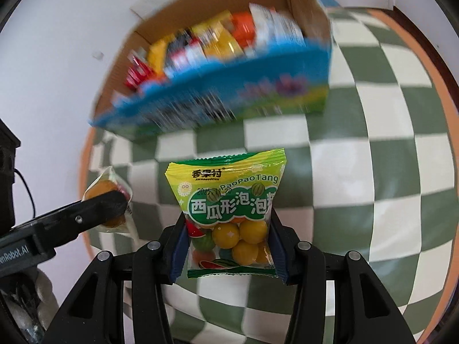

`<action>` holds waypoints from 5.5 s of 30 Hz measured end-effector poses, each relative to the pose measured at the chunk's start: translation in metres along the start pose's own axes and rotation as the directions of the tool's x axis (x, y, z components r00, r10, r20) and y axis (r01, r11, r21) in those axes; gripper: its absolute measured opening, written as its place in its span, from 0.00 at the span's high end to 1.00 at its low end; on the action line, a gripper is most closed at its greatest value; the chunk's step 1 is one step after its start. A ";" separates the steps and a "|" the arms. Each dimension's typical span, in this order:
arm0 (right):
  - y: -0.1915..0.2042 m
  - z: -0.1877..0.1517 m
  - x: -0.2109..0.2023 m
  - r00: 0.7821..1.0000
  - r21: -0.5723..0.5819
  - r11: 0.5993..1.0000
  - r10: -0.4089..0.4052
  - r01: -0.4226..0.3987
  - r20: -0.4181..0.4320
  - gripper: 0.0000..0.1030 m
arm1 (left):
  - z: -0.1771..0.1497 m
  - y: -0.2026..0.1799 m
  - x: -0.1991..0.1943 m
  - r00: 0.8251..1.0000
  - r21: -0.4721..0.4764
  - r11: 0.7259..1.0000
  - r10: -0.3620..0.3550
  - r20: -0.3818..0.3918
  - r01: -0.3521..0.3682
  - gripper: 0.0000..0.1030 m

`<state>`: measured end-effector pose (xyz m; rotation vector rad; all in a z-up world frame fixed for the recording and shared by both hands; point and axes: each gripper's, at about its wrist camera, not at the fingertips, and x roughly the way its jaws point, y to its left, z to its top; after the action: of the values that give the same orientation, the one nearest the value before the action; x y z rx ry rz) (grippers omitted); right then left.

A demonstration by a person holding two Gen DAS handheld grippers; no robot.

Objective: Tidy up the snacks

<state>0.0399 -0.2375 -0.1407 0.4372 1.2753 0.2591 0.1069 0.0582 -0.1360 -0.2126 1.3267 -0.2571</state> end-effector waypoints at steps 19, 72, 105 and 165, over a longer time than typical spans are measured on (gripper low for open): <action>0.021 0.156 -0.024 0.982 -0.071 0.992 -0.091 0.104 0.165 0.50 | 0.151 0.019 0.019 0.989 0.027 0.989 0.143 0.038 -0.144 0.49; 0.058 0.118 -0.070 0.894 -0.104 0.934 -0.287 0.340 0.344 0.02 | 0.090 -0.007 -0.048 0.946 0.023 0.975 0.207 0.249 -0.219 0.00; 0.125 -0.039 -0.228 0.821 -0.191 0.925 -0.180 0.329 0.542 0.00 | -0.055 -0.059 -0.183 0.836 0.040 0.943 0.271 0.478 -0.329 0.00; 0.091 0.055 -0.140 0.794 -0.100 0.899 -0.320 0.427 0.517 0.00 | 0.033 -0.034 -0.113 0.813 -0.007 0.923 0.342 0.472 -0.385 0.00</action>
<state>0.0583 -0.2250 0.0336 0.0430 0.7935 -0.0596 0.1116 0.0600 -0.0137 0.0613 0.8471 0.0647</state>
